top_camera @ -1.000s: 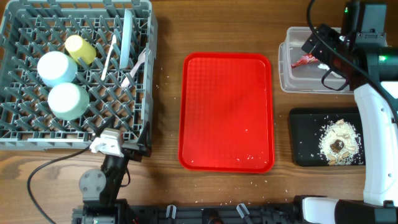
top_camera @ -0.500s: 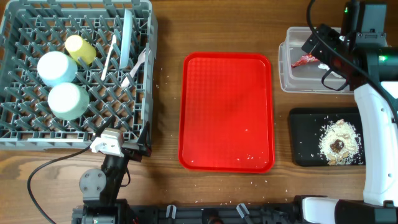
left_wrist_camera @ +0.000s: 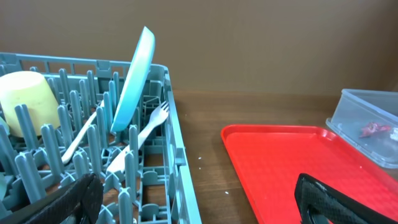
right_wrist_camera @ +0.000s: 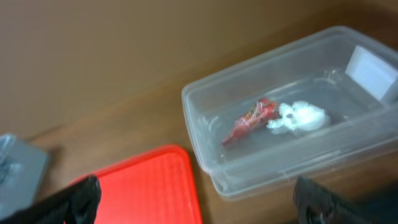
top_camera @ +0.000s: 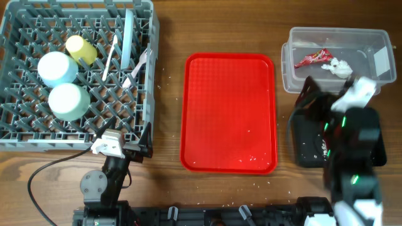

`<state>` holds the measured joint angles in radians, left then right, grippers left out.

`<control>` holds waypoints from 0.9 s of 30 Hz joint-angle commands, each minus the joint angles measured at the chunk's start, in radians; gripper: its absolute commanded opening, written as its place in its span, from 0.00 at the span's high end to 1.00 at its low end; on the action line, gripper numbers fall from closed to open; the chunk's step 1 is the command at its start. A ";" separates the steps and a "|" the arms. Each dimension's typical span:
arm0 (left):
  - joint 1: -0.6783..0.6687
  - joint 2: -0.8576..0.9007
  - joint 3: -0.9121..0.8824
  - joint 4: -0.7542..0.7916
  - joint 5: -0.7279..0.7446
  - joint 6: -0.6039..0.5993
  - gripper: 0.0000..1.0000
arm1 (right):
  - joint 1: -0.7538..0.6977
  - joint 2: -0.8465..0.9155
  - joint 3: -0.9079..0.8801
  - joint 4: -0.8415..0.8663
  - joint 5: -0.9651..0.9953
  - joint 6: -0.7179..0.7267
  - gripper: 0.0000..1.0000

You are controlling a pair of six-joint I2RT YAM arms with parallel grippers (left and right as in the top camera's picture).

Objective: Sort waste into correct bins and load items into the dishwasher rack

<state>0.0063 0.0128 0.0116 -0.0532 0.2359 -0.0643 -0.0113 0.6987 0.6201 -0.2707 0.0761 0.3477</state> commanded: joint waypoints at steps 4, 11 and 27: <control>-0.004 -0.007 -0.006 -0.003 -0.002 0.012 0.00 | 0.000 -0.523 -0.486 0.219 -0.168 -0.146 0.00; -0.004 -0.007 -0.006 -0.003 -0.002 0.012 0.00 | 0.000 -0.696 -0.615 0.276 -0.089 -0.173 0.00; -0.004 -0.007 -0.006 -0.003 -0.002 0.012 0.00 | 0.000 -0.695 -0.615 0.277 -0.085 -0.295 0.00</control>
<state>0.0063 0.0139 0.0120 -0.0528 0.2359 -0.0643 -0.0113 0.0193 0.0071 0.0010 -0.0216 0.0727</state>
